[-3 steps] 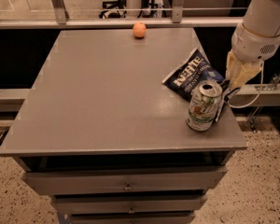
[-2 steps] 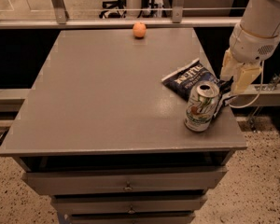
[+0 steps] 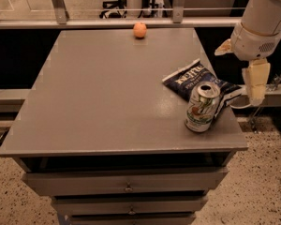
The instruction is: Move blue chip bag near 7up can
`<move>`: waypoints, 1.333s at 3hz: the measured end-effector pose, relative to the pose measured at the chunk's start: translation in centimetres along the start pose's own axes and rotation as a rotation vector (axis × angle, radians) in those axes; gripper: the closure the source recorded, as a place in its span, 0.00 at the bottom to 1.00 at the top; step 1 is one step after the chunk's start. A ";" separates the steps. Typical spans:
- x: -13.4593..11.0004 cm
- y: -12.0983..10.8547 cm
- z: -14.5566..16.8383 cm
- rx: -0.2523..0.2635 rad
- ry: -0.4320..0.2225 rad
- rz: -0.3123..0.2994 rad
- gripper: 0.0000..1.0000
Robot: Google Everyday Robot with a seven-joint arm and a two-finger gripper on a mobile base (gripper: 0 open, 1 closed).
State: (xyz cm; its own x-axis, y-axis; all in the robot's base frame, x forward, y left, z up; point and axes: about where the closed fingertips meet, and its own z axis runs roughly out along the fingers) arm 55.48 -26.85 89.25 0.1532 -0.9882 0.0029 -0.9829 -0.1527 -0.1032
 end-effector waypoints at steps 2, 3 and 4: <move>8.7 -1.8 -5.9 0.219 -0.012 0.192 0.00; 10.7 -0.6 -9.2 0.314 -0.084 0.296 0.00; 10.6 -0.7 -9.8 0.338 -0.115 0.311 0.00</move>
Offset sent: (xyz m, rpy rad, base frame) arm 0.0327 -0.1380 0.1116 0.1141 -0.3198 -0.2978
